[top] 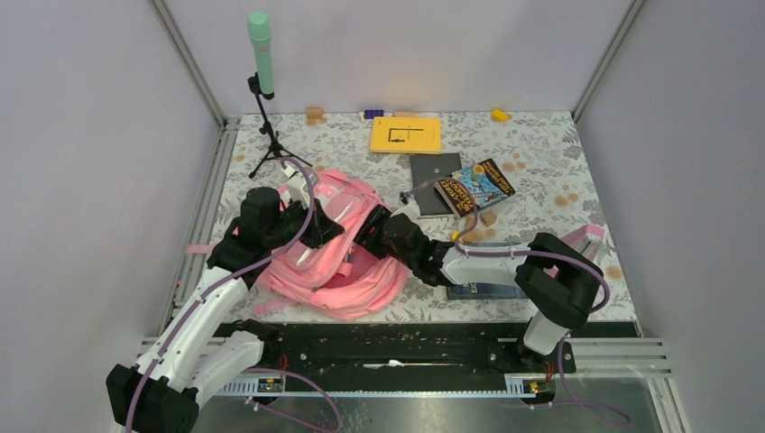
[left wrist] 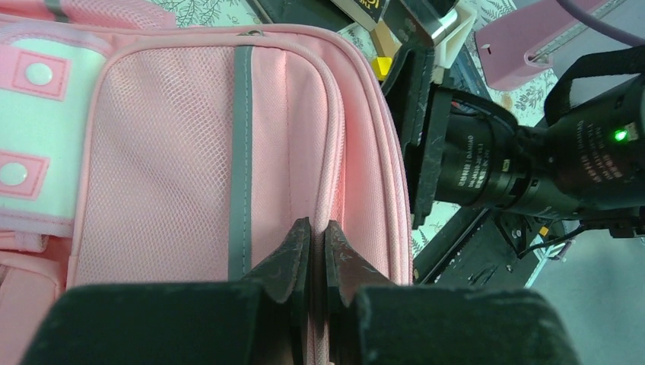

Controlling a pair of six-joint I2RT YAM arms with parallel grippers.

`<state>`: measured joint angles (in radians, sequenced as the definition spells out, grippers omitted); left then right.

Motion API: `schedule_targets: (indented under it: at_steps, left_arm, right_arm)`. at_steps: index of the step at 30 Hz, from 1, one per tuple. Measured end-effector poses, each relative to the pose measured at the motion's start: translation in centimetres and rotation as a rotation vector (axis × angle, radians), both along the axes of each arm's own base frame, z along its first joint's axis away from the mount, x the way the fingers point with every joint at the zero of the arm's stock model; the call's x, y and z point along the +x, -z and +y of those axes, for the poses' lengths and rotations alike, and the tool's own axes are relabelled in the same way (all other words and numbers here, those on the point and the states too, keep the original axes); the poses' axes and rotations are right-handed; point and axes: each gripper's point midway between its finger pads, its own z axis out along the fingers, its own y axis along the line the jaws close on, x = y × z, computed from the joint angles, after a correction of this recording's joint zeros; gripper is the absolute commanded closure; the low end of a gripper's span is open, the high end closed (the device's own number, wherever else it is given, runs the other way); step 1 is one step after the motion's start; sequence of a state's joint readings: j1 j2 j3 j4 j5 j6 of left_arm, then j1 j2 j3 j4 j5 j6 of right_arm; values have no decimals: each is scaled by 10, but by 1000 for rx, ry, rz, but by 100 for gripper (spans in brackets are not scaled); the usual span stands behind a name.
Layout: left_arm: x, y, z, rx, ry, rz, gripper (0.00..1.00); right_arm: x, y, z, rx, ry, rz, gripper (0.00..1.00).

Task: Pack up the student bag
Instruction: Place the stationery in the student bag.

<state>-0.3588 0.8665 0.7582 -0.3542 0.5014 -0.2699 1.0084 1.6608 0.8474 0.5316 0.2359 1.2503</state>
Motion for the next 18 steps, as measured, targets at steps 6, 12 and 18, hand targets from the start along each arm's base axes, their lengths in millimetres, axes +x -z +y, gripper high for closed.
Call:
schedule_targets:
  at_steps: [6, 12, 18]
  left_arm:
    - [-1, 1, 0, 1, 5, 8, 100]
    - [-5, 3, -3, -1, 21, 17, 100]
    - [-6, 3, -3, -2, 25, 18, 100]
  right_arm:
    - [-1, 6, 5, -35, 26, -26, 49]
    - [-4, 11, -14, -121, 51, -72, 31]
    - [-5, 6, -29, -203, 36, -144, 28]
